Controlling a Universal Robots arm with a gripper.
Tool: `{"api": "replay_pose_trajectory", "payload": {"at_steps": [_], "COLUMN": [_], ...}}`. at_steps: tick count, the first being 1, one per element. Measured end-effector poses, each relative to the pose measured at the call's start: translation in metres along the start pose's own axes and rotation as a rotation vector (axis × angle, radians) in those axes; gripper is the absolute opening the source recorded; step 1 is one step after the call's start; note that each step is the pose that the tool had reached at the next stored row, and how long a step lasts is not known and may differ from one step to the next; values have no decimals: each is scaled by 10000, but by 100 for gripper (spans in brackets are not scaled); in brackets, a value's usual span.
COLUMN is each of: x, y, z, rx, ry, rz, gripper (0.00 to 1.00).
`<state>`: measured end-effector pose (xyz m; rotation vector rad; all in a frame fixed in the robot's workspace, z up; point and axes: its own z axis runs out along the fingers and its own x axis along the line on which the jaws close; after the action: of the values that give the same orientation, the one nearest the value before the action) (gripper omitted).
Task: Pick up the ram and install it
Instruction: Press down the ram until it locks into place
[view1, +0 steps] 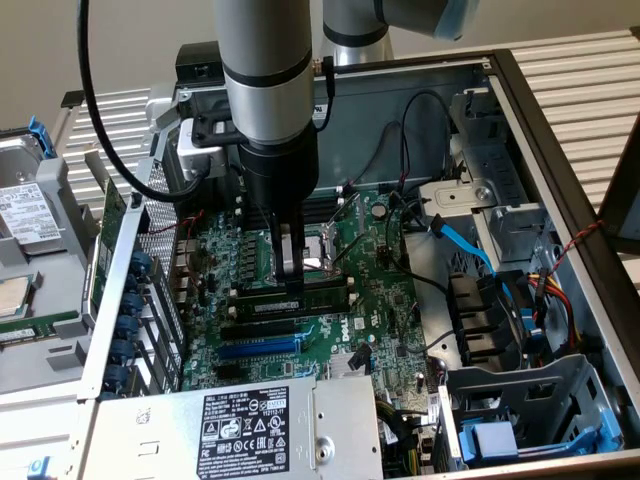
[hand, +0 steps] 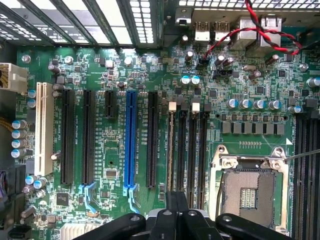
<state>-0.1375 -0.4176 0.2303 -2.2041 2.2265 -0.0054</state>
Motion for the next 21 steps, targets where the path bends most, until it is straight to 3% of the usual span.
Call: {"api": "replay_pose_trajectory", "payload": {"at_steps": [7, 21], "x": [10, 22], "y": [0, 0], "z": [4, 16], "rx": [-2, -16], "ry": [-64, -126], "rz": [1, 1], "gripper": [11, 11]}}
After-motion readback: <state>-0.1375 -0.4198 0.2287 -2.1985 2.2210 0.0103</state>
